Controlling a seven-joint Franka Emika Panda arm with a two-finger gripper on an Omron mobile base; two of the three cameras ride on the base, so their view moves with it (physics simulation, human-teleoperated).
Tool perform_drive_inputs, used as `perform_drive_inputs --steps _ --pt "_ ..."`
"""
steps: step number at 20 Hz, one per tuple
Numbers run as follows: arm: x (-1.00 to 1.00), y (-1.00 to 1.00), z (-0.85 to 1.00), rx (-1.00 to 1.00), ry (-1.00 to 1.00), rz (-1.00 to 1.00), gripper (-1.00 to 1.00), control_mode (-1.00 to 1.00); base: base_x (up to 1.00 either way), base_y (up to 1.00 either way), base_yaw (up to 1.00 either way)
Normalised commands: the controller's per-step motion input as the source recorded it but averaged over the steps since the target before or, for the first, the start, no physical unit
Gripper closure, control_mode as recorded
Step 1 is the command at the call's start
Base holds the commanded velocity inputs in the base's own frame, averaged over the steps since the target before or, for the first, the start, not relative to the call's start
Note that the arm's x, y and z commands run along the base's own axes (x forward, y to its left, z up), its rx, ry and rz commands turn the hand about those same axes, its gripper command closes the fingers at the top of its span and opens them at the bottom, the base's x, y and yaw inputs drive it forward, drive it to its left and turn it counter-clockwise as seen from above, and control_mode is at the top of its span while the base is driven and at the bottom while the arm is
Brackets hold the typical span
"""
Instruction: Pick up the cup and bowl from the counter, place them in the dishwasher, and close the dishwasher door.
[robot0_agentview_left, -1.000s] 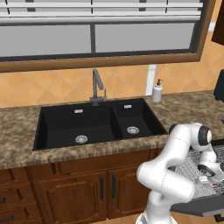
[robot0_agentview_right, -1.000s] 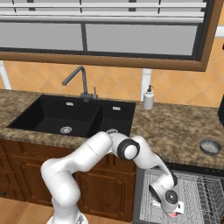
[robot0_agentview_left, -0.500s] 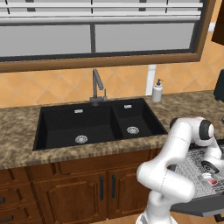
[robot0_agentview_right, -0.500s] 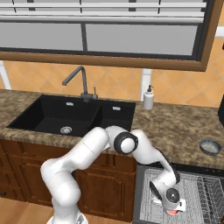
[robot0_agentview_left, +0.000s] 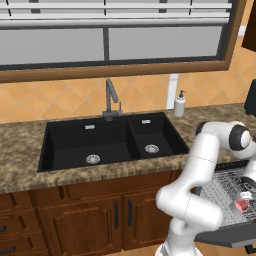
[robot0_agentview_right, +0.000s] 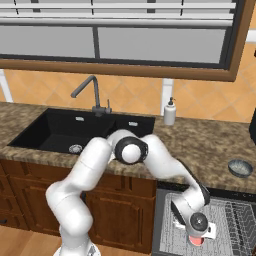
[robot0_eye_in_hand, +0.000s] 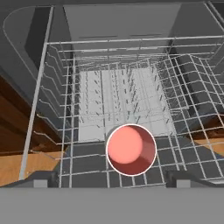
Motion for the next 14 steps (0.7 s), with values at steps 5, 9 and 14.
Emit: perform_drive_inputs --steps 5,9,14 --pt "-0.27 -0.01 1.0 0.0 0.0 0.0 -1.0 -1.0 0.0 0.0 0.0" --pt "-0.2 -0.03 1.0 0.0 0.0 0.0 -1.0 -1.0 0.0 0.0 0.0" --pt "-0.04 -0.01 1.0 0.0 0.02 0.0 -1.0 -1.0 0.0 0.0 0.0"
